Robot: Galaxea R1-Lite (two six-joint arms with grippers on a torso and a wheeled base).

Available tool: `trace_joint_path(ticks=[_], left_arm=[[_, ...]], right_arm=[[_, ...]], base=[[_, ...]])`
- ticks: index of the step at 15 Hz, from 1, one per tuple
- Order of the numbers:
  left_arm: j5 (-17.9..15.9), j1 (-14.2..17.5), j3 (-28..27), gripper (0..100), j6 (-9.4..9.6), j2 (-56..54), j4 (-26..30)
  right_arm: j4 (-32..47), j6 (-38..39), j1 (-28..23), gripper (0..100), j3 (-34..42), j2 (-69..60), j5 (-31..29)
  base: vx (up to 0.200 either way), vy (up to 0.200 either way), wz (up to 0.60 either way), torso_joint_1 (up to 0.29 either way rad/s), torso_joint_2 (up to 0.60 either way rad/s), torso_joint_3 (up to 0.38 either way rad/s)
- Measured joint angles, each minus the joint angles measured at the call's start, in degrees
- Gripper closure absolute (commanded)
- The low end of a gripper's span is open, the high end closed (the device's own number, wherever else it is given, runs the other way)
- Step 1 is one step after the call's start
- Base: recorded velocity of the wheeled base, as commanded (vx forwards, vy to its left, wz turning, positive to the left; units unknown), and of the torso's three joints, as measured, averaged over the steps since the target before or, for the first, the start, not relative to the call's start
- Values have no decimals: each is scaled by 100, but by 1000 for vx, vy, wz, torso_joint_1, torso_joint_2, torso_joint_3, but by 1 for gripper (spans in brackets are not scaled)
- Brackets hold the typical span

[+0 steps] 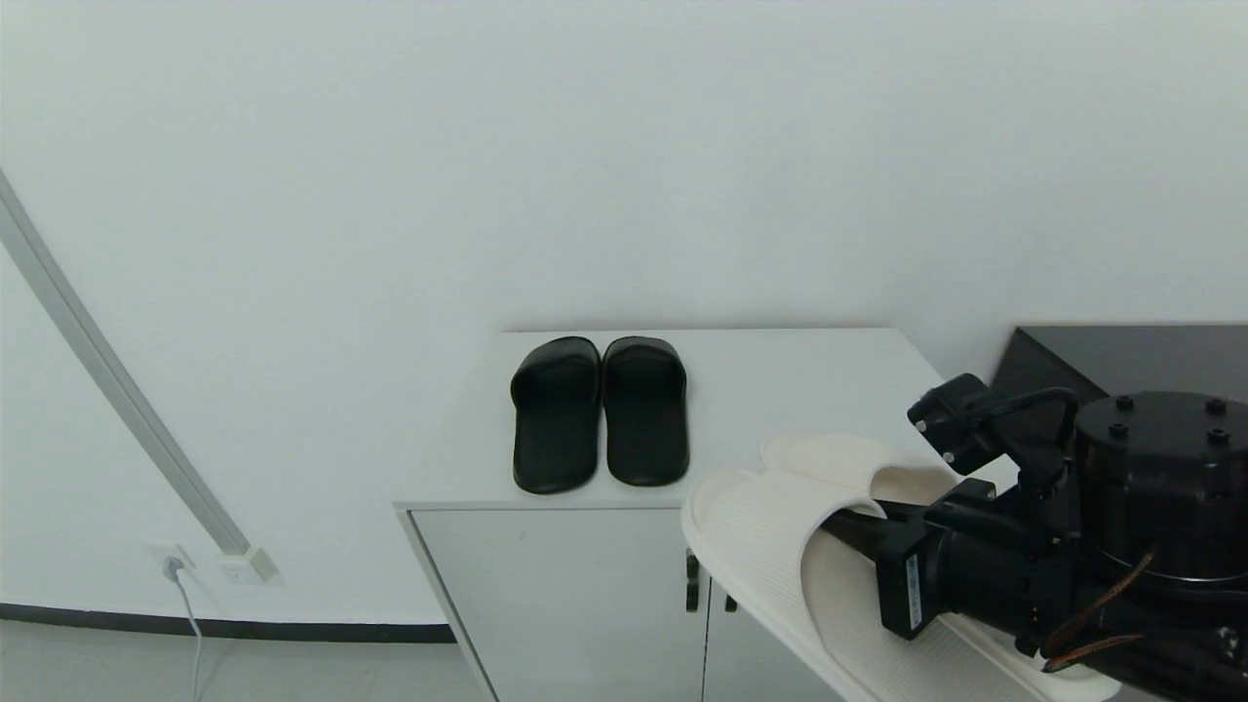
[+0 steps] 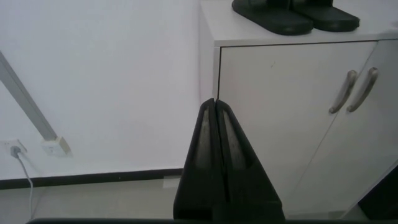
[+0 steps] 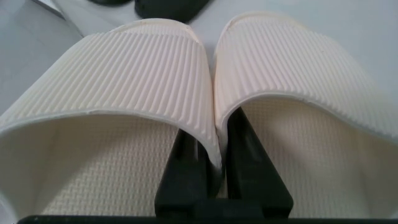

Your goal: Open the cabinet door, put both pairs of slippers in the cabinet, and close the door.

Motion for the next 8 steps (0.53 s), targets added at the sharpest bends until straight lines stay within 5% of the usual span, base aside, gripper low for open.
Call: trace_joint_path(ticks=[2,8], left_arm=[[2,-2,0,100,2,0,-2],[2,0,-2,100,2,0,-5]], right_arm=[[-13,-6,21,100,30,-23,7],[-11,-35,12,100,132,-45,98]], base=[[-200,0,0,-10,2,0],[0,0,0,0,0,0]])
